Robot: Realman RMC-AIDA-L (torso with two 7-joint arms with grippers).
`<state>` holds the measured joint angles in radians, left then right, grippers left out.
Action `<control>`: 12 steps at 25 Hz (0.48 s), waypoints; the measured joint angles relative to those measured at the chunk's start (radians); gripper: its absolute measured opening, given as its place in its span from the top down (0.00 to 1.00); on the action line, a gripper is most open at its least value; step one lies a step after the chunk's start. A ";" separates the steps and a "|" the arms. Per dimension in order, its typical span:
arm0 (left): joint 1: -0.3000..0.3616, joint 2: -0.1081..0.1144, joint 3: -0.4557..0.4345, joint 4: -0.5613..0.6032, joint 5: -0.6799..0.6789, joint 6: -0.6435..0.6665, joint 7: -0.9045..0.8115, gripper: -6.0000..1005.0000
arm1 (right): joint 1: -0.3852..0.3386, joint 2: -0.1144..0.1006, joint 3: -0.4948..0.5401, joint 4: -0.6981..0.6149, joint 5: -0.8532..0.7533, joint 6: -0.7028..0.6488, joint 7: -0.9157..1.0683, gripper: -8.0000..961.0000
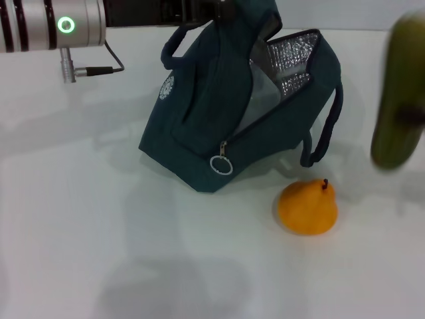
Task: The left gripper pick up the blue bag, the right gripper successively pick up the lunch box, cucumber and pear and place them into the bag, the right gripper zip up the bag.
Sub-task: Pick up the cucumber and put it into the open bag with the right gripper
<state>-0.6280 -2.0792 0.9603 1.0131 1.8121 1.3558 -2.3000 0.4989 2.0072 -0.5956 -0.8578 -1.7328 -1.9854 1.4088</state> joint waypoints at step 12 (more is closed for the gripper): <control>0.001 0.001 0.000 0.001 -0.001 0.003 -0.021 0.93 | 0.000 0.018 0.001 0.642 0.564 -0.009 -0.685 0.33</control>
<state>-0.6274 -2.0785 0.9602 1.0141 1.8115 1.3590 -2.3210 0.4986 2.0256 -0.5943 -0.2161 -1.1690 -1.9944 0.7235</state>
